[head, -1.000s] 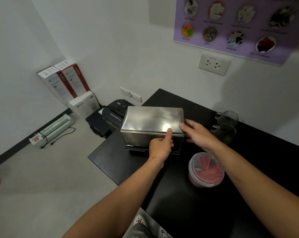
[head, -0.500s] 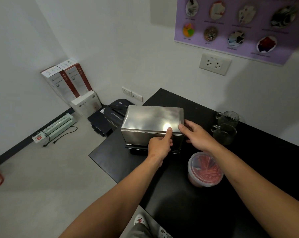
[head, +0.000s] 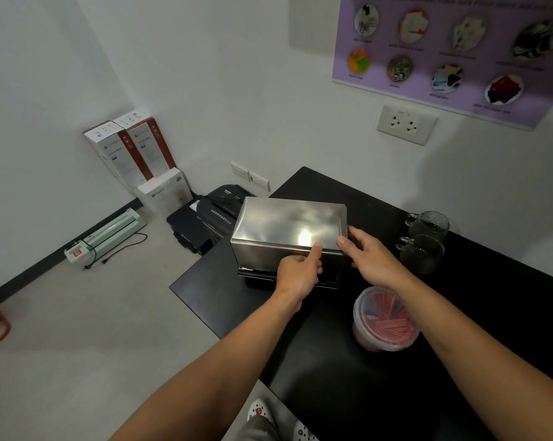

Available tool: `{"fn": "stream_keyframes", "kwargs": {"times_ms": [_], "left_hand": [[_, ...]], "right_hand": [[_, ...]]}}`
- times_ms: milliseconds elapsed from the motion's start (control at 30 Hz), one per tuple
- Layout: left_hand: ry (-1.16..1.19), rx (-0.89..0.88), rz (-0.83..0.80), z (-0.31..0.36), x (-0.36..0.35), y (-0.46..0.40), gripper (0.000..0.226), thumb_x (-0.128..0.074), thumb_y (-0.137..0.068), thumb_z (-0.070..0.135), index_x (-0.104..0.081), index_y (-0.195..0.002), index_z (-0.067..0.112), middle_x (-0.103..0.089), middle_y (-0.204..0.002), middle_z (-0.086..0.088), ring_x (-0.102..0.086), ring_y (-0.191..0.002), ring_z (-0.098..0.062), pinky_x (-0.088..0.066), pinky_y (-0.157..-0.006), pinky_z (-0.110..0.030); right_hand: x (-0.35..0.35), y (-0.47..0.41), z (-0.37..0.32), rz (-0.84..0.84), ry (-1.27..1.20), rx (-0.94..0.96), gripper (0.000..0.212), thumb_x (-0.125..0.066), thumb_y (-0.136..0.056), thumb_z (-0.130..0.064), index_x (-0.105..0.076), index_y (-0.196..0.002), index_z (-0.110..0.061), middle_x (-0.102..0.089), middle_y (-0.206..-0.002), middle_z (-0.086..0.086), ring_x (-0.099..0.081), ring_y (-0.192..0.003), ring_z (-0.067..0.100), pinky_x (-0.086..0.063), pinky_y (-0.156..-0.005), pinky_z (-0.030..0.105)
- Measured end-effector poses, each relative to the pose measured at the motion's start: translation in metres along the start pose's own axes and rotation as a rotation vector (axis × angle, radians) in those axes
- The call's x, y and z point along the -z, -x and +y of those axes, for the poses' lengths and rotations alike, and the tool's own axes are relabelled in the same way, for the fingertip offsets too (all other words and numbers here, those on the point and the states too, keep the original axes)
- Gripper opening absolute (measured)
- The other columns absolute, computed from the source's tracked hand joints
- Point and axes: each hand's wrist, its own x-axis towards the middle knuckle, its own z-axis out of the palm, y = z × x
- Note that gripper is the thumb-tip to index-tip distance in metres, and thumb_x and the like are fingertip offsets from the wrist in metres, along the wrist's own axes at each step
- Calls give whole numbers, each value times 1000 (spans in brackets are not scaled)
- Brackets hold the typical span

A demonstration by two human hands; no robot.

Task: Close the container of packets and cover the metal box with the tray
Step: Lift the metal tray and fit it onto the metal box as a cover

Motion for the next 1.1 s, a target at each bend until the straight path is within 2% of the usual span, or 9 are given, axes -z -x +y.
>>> {"fn": "stream_keyframes", "kwargs": {"times_ms": [100, 167, 267, 367, 467, 533, 600, 733, 1100], "left_hand": [[4, -36, 20, -4, 19, -3, 44, -61, -101, 55, -75, -85, 17, -77, -85, -1, -67, -74, -13, -53, -69, -27], [-17, -63, 77, -7, 41, -7, 43, -61, -101, 54, -76, -83, 18, -77, -83, 0, -69, -76, -16, -55, -70, -31], [-73, -116, 214, -10, 82, -16, 46, -61, -101, 55, -75, -75, 20, -79, -85, -6, -72, -79, -21, -60, -81, -42], [-127, -158, 339, -10, 121, -25, 53, -60, -100, 56, -69, -70, 14, -72, -77, -8, -62, -71, -18, -54, -75, -41], [-175, -218, 395, -5, 147, -35, 53, -57, -99, 57, -64, -70, 14, -53, -66, -2, -49, -62, -16, -48, -72, -38], [-188, -250, 367, 0, 155, -41, 49, -56, -99, 56, -75, -87, 11, -59, -75, 5, -55, -68, -9, -51, -78, -37], [-152, -259, 290, 8, 157, -44, 35, -58, -100, 51, -78, -109, 24, -71, -90, 14, -66, -90, -3, -57, -93, -37], [-29, -209, 119, 18, 156, -52, 25, -62, -99, 41, -84, -89, 46, -83, -104, 7, -76, -108, -21, -57, -104, -51], [-42, -262, 49, 13, 160, -56, 29, -57, -106, 40, -81, -94, 50, -83, -106, 1, -78, -106, -26, -60, -99, -55]], "right_hand": [[1, 1, -6, 15, 56, -10, 58, -58, -101, -45, -42, -155, -31, -59, -147, -2, -62, -124, 14, -50, -105, 39], [0, 3, -11, 44, 146, -9, 69, -61, -99, -43, -31, -160, -28, -46, -159, 2, -50, -140, 23, -43, -114, 47], [-5, 6, -24, 137, 284, 114, 73, -66, -97, -38, -30, -159, -23, -38, -162, 1, -39, -146, 21, -34, -115, 36], [-14, 4, -39, 155, 391, 282, 63, -66, -96, -31, -41, -152, -20, -41, -157, 0, -36, -147, 22, -29, -114, 31], [-30, -5, -53, 89, 522, 305, 62, -62, -99, -36, -41, -154, -19, -26, -168, 4, -19, -156, 26, -21, -122, 38], [-44, -13, -62, 43, 622, 345, 61, -58, -100, -41, -41, -155, -22, -24, -170, 4, -16, -157, 27, -17, -126, 47], [-58, -21, -70, 5, 725, 418, 58, -54, -101, -45, -41, -154, -25, -26, -170, 3, -15, -157, 29, -12, -126, 49], [-85, -43, -85, -106, 798, 470, 59, -45, -104, -48, -35, -157, -24, -27, -170, 3, -19, -156, 30, -14, -123, 50], [-112, -67, -92, -120, 969, 477, 49, -34, -106, -42, -38, -151, -22, -36, -162, -3, -31, -146, 26, -26, -114, 50]]}}
